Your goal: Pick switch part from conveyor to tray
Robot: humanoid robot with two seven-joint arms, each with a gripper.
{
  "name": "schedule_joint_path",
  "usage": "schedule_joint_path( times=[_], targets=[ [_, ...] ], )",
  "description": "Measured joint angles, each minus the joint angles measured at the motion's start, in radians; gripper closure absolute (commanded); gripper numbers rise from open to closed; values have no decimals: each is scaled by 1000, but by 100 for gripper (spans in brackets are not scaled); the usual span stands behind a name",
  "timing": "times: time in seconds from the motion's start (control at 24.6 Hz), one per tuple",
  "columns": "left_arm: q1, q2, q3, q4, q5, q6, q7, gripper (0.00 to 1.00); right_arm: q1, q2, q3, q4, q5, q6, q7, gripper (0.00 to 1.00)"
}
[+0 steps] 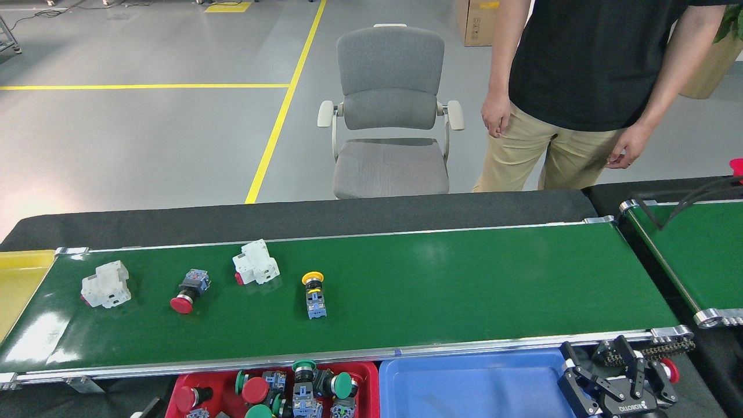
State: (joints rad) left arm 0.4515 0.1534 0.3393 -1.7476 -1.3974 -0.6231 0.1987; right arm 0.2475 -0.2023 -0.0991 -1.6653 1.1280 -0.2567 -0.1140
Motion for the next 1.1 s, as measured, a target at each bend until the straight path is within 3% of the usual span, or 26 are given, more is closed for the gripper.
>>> schedule_joint_path(
  times=[0.12, 0.24, 0.49, 0.85, 1.1],
  targets=[
    [-24, 6, 4, 44, 1, 176, -5, 0, 0, 1, 0, -2, 0, -18, 14, 0],
    [-31, 29, 16, 81, 6, 234, -24, 0, 0, 3, 0, -3, 0, -29, 21, 0],
    [-132, 69, 27, 132, 17, 249, -81, 0, 0, 3, 0, -4, 0, -47, 32, 0],
    [-508, 189, 16, 585, 25, 223, -128, 0, 0, 3, 1, -4, 0, -54, 33, 0],
    [-572, 220, 8, 689, 23, 189, -131, 0, 0, 3, 1, -4, 0, -75, 34, 0]
  ],
)
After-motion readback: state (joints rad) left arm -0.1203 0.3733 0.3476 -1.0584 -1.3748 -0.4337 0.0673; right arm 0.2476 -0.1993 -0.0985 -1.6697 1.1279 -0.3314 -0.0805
